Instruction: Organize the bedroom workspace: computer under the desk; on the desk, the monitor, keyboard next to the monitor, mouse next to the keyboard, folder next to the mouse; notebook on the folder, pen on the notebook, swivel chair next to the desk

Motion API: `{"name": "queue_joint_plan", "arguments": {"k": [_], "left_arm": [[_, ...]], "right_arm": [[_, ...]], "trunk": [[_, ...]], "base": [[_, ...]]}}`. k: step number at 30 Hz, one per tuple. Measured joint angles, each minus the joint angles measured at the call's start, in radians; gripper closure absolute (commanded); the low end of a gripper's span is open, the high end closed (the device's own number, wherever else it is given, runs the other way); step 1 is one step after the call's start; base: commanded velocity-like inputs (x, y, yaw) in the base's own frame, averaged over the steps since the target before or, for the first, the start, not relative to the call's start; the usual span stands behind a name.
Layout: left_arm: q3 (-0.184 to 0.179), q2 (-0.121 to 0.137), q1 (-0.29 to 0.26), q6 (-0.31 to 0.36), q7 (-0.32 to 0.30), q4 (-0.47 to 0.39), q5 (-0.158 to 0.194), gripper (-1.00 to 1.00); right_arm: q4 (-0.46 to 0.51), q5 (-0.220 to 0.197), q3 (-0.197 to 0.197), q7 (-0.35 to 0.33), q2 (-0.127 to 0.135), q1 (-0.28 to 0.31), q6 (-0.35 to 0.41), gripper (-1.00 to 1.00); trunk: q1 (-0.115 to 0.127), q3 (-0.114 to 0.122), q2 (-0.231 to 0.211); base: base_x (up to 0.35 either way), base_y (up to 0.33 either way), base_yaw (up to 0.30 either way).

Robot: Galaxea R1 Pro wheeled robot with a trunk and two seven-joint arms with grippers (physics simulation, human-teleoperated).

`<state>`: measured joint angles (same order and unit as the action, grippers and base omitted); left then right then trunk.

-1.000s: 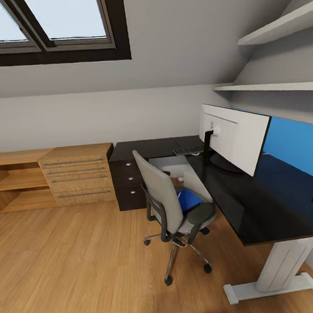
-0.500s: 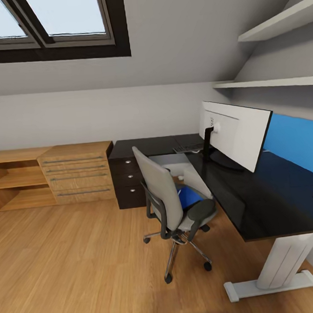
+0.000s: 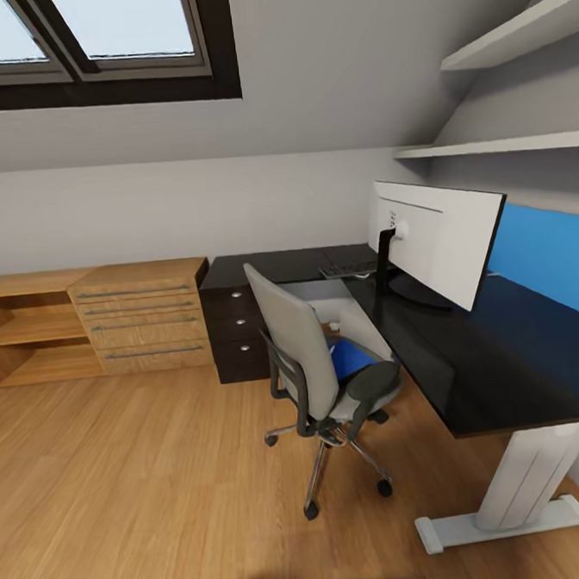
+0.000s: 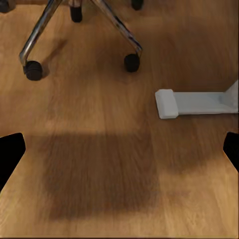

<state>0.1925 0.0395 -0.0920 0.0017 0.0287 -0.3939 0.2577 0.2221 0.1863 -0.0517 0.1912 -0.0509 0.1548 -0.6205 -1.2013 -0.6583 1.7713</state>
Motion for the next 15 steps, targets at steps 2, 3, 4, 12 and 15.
{"name": "queue_joint_plan", "arguments": {"k": [2,3,4,12,15], "left_arm": [[-0.001,-0.022,-0.003,0.155,0.042,-0.208,-0.025,-1.00],[-0.001,-0.030,-0.003,0.182,0.052,-0.238,-0.028,-1.00],[-0.007,-0.054,-0.008,0.245,0.077,-0.305,-0.035,-1.00],[-0.011,-0.077,-0.012,0.286,0.095,-0.316,-0.042,-1.00],[-0.013,-0.081,-0.013,0.286,0.093,-0.300,-0.046,-1.00]], "right_arm": [[0.067,-0.006,-0.002,-0.001,-0.004,0.000,-0.001,-1.00],[0.075,-0.008,-0.002,-0.001,-0.004,0.000,-0.002,-1.00],[0.082,-0.009,-0.002,0.000,-0.006,0.001,-0.006,-1.00],[0.072,-0.012,-0.013,0.007,0.014,0.001,-0.004,-1.00],[0.072,-0.008,-0.017,0.004,0.030,0.001,-0.009,-1.00]], "trunk": [[-0.008,-0.006,0.014],[-0.011,-0.009,0.021],[-0.015,-0.012,0.028],[-0.046,-0.038,0.084],[-0.057,-0.047,0.105]], "base": [[0.000,0.000,0.000],[0.000,0.000,0.000],[0.000,0.000,0.000],[0.000,0.000,0.000],[0.000,0.000,0.000]]}}
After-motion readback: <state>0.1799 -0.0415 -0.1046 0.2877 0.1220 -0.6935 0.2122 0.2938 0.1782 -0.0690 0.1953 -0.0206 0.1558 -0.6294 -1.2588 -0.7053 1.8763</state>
